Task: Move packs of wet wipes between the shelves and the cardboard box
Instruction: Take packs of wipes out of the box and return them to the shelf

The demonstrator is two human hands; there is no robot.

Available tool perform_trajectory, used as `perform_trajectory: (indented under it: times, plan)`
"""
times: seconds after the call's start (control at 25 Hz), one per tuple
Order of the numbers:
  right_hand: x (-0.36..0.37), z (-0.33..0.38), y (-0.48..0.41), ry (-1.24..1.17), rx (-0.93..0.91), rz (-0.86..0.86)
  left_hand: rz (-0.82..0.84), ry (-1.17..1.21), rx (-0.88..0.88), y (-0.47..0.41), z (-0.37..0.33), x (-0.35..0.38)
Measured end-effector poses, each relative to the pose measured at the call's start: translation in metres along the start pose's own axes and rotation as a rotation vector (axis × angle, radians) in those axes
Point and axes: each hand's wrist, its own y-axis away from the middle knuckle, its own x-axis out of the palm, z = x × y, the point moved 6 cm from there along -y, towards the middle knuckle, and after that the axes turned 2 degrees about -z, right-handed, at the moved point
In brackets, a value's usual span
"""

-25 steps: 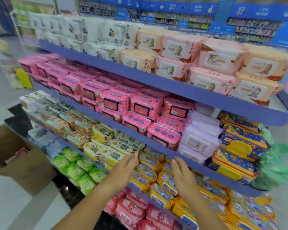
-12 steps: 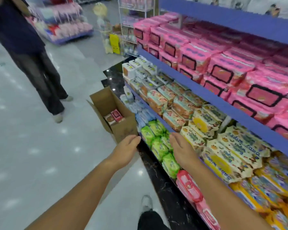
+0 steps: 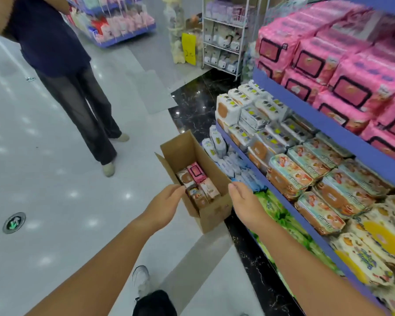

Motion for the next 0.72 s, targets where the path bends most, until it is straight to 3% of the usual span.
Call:
perform_trajectory:
  times: [0.16,0.32,0.52,0.72]
  plan:
    - [0.045,0.025,-0.078,-0.101,0.094,-0.161,0.143,-0.011,0.064,-0.123,0.000,-0.046]
    - [0.099,0.020,-0.130,-0.291,0.269,-0.312,0.363,-0.190,0.121,-0.233,-0.007,-0.064]
    - [0.151,-0.014,-0.213,-0.452,0.481,-0.458,0.582,-0.396,0.150,-0.363,0.003,-0.035]
    - [0.201,-0.087,-0.338,-0.466,0.624,-0.461,0.672,-0.500,0.112,-0.524,0.055,0.019]
